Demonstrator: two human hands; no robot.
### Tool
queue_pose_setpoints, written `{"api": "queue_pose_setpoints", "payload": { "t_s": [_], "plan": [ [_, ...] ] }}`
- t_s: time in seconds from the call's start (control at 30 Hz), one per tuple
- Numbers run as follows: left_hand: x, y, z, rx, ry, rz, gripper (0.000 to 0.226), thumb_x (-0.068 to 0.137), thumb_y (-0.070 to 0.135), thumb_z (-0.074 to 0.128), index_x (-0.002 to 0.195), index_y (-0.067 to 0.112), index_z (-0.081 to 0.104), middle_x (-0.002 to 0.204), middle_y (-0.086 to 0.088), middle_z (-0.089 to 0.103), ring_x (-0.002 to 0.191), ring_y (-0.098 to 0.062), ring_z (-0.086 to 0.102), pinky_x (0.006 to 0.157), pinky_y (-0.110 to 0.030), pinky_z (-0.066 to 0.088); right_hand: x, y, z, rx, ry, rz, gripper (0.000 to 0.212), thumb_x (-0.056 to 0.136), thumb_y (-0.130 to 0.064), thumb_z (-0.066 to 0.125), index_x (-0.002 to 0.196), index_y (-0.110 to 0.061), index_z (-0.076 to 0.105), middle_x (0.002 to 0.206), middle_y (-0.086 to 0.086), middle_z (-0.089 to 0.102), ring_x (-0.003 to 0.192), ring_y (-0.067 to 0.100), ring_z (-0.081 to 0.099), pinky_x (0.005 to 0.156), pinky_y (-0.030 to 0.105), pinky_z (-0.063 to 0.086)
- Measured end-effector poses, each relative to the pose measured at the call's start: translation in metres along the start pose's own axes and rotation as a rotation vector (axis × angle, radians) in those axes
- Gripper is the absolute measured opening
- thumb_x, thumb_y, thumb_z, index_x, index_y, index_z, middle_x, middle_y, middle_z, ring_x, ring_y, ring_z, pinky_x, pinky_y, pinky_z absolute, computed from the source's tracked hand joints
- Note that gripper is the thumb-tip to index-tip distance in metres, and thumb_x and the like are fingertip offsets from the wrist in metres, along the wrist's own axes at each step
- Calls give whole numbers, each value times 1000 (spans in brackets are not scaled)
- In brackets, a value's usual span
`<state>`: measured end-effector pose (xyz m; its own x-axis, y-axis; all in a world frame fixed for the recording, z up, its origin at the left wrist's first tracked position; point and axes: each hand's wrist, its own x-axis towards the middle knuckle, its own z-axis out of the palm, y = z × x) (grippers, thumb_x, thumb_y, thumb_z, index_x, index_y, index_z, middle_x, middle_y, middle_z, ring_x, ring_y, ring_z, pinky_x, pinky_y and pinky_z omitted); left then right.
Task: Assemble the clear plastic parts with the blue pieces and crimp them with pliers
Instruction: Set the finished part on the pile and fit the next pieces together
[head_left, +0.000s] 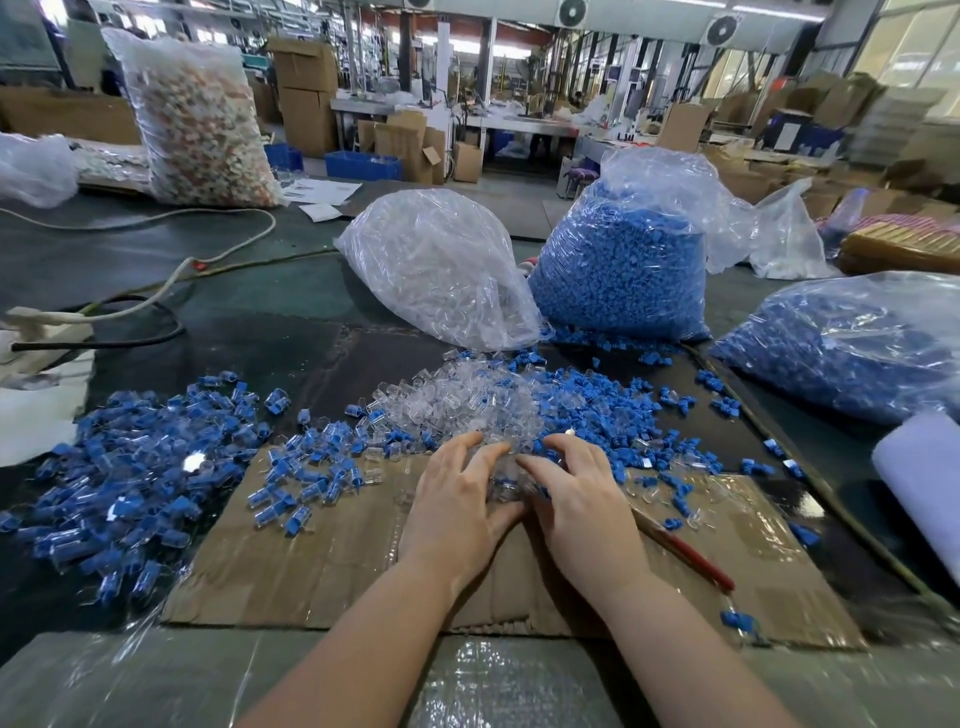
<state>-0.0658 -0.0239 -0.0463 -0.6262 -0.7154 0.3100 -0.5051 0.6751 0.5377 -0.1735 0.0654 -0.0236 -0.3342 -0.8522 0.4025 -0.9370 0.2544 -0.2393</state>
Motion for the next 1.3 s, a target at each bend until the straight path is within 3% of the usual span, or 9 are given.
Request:
{"api": "queue_pose_setpoints", "payload": {
  "t_s": [0.1, 0.27, 0.43, 0.53, 0.67, 0.9, 1.0, 1.1, 1.3],
  "plan": [
    [-2, 0, -1, -22, 23, 24, 60, 84, 45, 62, 137, 28, 40, 145, 7, 30, 137, -9, 18, 112, -21, 10, -3, 4, -1, -3, 83, -11, 33, 73, 3, 70, 104, -9, 69, 109, 14, 60, 98, 34, 58, 83, 41, 51],
    [-6, 1, -4, -34, 57, 47, 55, 83, 44, 63, 133, 27, 46, 142, 9, 34, 134, -7, 21, 112, -21, 11, -5, 9, -4, 7, 66, 27, 29, 81, 1, 62, 108, -9, 67, 114, 11, 57, 105, 30, 53, 91, 38, 44],
    [-11, 3, -6, -22, 124, 77, 39, 85, 31, 63, 122, 25, 55, 132, 10, 42, 129, -6, 27, 110, -20, 8, -10, 0, -7, 7, 164, 115, 22, 69, 0, 67, 89, -10, 68, 93, 8, 60, 88, 29, 56, 79, 42, 46],
    [-12, 4, -8, -9, 150, 88, 29, 83, 19, 59, 111, 26, 59, 112, 15, 40, 117, -7, 32, 102, -16, 8, -14, -3, -7, -28, 166, 202, 20, 62, -3, 69, 79, -14, 65, 83, 3, 58, 81, 26, 54, 75, 38, 41],
    [-13, 4, -7, 41, 135, 71, 26, 84, 21, 54, 108, 28, 58, 102, 14, 36, 101, -6, 29, 92, -16, 12, -17, -3, -4, -111, 74, 236, 14, 71, -12, 68, 85, -17, 68, 93, -1, 62, 91, 24, 54, 81, 38, 34],
    [-12, 3, -5, 52, 105, 62, 22, 91, 30, 53, 113, 32, 57, 105, 16, 44, 103, -2, 32, 90, -14, 11, -12, -2, -2, -68, 22, 158, 19, 93, -16, 51, 94, -24, 69, 97, -6, 61, 98, 18, 53, 85, 32, 31],
    [-11, 4, -6, 28, 123, 66, 24, 91, 28, 56, 115, 29, 59, 115, 14, 52, 110, -4, 38, 91, -13, 14, -11, -7, -2, 15, 10, 124, 23, 90, -8, 54, 103, -20, 68, 99, -3, 64, 97, 20, 57, 85, 32, 38],
    [-12, 4, -7, 37, 136, 77, 27, 90, 29, 58, 116, 28, 60, 116, 14, 53, 111, -4, 38, 89, -10, 11, -14, -8, -3, 68, 104, 171, 25, 80, 0, 63, 97, -16, 71, 96, -1, 66, 92, 22, 60, 82, 35, 40],
    [-11, 4, -6, 117, 98, 81, 29, 90, 40, 52, 119, 35, 57, 114, 17, 48, 109, -4, 34, 94, -21, 15, -17, -6, -2, 3, 122, 218, 11, 74, -11, 67, 82, -18, 67, 86, -4, 62, 87, 21, 55, 81, 35, 30]
  ]
}}
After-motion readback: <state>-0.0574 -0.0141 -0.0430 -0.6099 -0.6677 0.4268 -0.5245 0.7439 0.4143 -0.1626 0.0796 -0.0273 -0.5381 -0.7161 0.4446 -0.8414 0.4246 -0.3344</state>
